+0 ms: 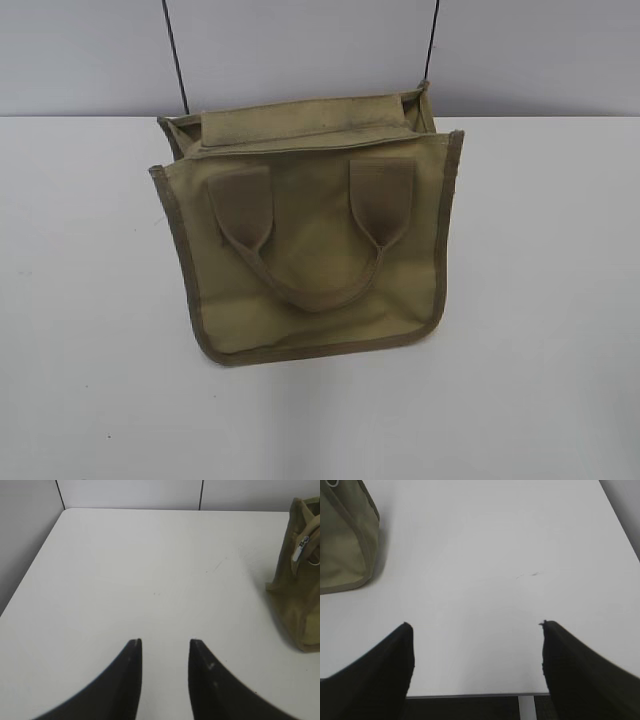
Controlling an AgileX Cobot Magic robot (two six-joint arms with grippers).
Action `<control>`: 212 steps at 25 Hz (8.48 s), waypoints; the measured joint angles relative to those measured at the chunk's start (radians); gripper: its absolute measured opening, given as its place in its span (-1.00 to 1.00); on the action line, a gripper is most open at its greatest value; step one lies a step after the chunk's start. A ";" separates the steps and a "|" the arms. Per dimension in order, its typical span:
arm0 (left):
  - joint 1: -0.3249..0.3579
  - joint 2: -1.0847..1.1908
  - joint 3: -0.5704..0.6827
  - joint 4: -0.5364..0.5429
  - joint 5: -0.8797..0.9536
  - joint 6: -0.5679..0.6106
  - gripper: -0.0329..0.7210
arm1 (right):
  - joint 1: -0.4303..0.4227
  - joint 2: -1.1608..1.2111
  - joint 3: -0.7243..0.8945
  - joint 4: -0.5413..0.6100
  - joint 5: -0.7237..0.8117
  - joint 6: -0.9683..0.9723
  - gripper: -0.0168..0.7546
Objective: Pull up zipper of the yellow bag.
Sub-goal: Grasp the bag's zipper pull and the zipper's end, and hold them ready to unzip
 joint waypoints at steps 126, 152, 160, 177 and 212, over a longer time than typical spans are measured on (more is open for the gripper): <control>-0.152 1.712 -0.029 0.829 -1.934 -0.329 -0.90 | 0.000 0.000 0.000 0.000 0.000 0.000 0.55; -0.152 1.480 -0.029 0.743 -1.718 -0.205 -0.90 | 0.000 0.046 -0.028 0.059 -0.054 -0.002 0.55; -0.152 1.480 -0.029 0.775 -1.719 -0.250 -0.90 | 0.000 0.390 -0.052 0.292 -0.376 -0.132 0.55; -0.152 1.479 -0.029 0.804 -1.727 -0.260 -0.90 | 0.443 1.151 -0.474 0.487 -0.535 -0.220 0.54; -0.152 1.479 -0.029 0.802 -1.736 -0.272 -0.90 | 0.855 1.977 -1.140 0.359 -0.493 0.197 0.03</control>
